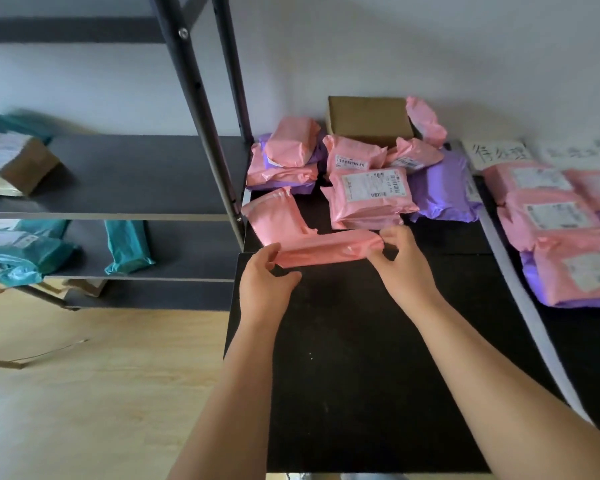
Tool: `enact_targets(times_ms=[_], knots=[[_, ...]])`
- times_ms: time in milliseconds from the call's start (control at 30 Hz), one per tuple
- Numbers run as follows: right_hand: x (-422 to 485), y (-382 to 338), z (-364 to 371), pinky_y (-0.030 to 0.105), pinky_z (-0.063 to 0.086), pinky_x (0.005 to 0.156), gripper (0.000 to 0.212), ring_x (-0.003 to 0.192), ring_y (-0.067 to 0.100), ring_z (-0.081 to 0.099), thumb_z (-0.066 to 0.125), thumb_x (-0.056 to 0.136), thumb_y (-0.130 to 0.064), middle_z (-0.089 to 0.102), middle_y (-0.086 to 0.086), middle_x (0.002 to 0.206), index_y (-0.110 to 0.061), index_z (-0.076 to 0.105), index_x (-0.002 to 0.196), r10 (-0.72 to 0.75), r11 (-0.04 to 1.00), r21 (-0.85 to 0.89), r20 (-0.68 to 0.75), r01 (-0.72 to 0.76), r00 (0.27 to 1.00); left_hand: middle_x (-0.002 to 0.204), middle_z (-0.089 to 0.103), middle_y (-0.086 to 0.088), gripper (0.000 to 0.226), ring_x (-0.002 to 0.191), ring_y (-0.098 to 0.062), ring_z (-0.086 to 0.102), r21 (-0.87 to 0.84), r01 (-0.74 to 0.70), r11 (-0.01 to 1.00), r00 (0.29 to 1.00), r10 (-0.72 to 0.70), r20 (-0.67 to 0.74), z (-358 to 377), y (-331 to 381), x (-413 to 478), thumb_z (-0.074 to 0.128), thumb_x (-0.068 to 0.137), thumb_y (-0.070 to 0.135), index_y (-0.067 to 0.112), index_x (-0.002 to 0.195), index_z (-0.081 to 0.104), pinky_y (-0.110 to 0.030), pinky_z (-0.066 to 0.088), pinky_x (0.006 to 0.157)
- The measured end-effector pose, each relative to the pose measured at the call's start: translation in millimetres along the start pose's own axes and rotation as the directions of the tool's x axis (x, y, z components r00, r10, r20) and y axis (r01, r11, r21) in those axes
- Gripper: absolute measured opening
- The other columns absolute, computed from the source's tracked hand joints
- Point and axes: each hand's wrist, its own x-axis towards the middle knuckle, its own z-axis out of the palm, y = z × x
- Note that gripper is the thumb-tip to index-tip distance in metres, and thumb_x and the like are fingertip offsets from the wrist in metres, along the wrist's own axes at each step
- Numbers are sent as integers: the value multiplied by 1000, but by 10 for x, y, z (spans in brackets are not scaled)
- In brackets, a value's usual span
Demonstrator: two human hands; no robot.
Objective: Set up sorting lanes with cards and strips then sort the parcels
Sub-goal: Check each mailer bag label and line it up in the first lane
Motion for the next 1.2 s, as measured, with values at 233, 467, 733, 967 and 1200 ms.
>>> enact_targets(times_ms=[233, 467, 733, 967, 1200], knots=[[-385, -475, -478, 18, 38, 93, 32, 110, -2, 50, 77, 85, -27, 60, -19, 115, -26, 61, 114, -234, 968, -122, -117, 219, 965, 105, 68, 10, 37, 91, -5, 60, -43, -184, 982, 981, 181, -72, -444, 487, -110, 77, 83, 26, 31, 119, 68, -16, 42, 67], [-640, -924, -754, 34, 54, 79, 22, 86, 7, 59, 67, 89, -29, 62, -13, 92, -14, 71, 104, -450, 893, -186, -363, 410, 816, 100, 71, 9, 28, 92, -11, 66, -69, -279, 958, 957, 272, -99, -785, 904, -280, 72, 88, 35, 27, 115, 70, -34, 58, 79], [-852, -1253, -971, 56, 51, 83, 8, 78, 15, 59, 73, 88, -18, 72, -1, 90, -12, 70, 92, -496, 868, -274, -421, 415, 759, 139, 57, 10, 42, 133, -18, 42, 342, -609, 716, 750, 660, -44, -938, 1178, -538, 71, 90, 26, 31, 130, 62, -38, 27, 111], [-939, -1453, -1016, 56, 49, 84, 6, 81, 28, 62, 75, 85, -11, 65, 1, 82, -9, 72, 89, -559, 829, -263, -408, 494, 722, 111, 71, 7, 29, 109, -20, 56, 284, -721, 632, 672, 738, 61, -880, 1261, -622, 69, 92, 31, 28, 121, 71, -44, 36, 104], [-992, -1515, -1003, 54, 40, 99, 33, 103, 32, 61, 79, 82, -13, 68, 2, 107, -18, 72, 114, -640, 759, -451, -389, 469, 662, 74, 74, 0, 11, 76, -28, 62, 404, -781, 476, 530, 847, 28, -863, 1340, -632, 75, 83, 10, 19, 84, 81, -43, 40, 90]])
